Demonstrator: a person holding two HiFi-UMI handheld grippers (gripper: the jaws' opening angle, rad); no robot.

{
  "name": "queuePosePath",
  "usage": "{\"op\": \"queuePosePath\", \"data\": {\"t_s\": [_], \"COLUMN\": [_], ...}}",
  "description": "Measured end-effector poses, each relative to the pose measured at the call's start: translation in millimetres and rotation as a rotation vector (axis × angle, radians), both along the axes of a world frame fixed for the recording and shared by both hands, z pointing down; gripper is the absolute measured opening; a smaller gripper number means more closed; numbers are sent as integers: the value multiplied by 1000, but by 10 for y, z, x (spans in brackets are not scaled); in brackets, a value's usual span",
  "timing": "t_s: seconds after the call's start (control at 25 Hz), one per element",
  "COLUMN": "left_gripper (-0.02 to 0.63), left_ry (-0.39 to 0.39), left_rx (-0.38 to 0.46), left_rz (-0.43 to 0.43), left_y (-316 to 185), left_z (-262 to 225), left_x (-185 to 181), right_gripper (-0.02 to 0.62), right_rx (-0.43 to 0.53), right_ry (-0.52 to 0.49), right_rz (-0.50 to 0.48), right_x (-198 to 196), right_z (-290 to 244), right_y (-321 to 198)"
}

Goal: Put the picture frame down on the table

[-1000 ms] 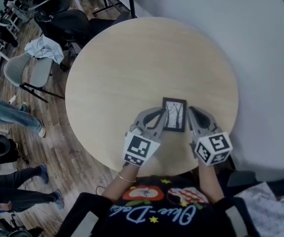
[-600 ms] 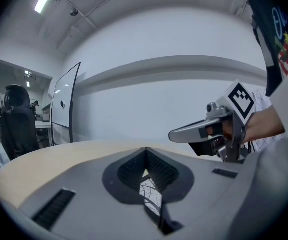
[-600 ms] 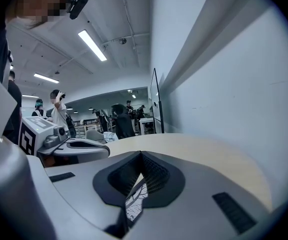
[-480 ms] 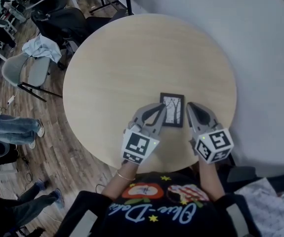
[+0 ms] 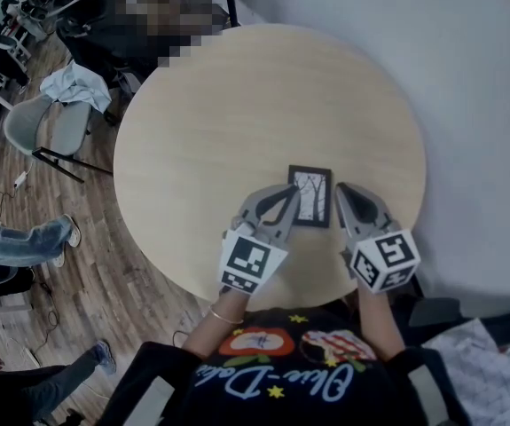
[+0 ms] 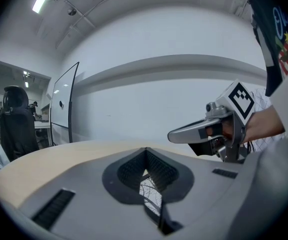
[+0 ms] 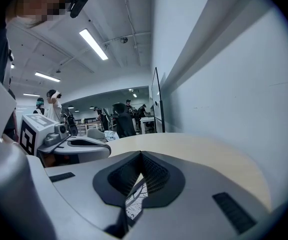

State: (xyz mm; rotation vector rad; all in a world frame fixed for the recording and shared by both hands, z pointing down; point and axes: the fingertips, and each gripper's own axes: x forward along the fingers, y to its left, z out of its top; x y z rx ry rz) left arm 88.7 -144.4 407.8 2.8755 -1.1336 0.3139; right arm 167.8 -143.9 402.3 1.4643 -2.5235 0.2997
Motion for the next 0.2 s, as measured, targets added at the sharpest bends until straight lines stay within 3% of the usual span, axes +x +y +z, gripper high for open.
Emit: {"op": "queuePosePath", "data": {"t_s": [0.2], "left_gripper": [0], "left_ry": [-6], "left_rx": [3], "left_rz": [5], "left_y": [-3], "left_z": [-3], "left_x": [17], "right_gripper": [-3], "right_rx": [-9], "right_ry": [8], "right_rz": [3], "right_x": [10], "right_z": [17], "right_y": [-10]}}
